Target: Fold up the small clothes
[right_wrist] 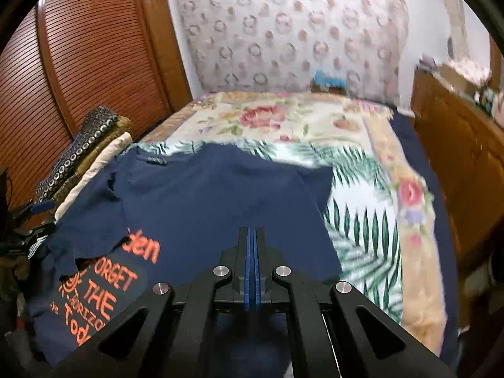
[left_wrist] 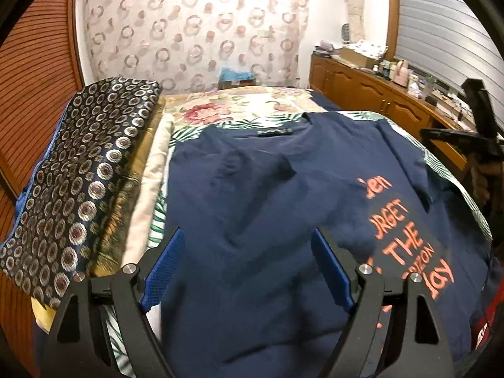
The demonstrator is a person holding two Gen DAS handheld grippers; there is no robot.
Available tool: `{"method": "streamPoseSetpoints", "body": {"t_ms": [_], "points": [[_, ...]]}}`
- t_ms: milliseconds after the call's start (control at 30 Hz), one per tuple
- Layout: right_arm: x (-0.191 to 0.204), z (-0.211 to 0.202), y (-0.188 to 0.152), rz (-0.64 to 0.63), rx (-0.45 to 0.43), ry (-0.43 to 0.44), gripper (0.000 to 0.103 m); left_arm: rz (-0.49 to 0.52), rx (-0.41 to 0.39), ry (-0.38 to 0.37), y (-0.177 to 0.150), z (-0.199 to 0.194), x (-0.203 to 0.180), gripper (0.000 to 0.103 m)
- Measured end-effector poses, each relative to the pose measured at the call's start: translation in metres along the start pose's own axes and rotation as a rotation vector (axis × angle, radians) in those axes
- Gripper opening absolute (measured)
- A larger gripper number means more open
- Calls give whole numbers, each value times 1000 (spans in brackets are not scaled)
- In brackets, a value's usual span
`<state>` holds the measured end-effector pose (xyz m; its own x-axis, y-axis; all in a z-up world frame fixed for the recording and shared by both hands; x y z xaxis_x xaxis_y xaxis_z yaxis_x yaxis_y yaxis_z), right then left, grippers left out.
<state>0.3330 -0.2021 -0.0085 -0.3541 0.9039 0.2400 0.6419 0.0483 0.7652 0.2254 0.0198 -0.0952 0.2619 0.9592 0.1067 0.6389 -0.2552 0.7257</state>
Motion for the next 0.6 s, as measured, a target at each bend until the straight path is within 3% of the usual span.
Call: {"method": "streamPoseSetpoints", "body": {"t_ms": [133,267,600], "points": [[-11,1,6,9,-9,-30,3,-7,8,-8,7,3,8,83],[-34,14,-1,29,25,-105,39,-4,23,-21,14,11,11,83],[-62,36,-9,138,121,-66,40,30,72,-86,25,36,1,83]]}}
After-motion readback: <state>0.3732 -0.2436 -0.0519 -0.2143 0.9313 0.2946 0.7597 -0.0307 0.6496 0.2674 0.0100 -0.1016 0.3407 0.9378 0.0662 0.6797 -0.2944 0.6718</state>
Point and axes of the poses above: each gripper's, at about its wrist camera, not at the fingertips, and z roughly the way its jaws point, x to its left, y to its top, the point moved 4 cm from there along z, roughly the way its jaws point, and after that the axes turned 10 degrees about z, right-handed, at the moved point
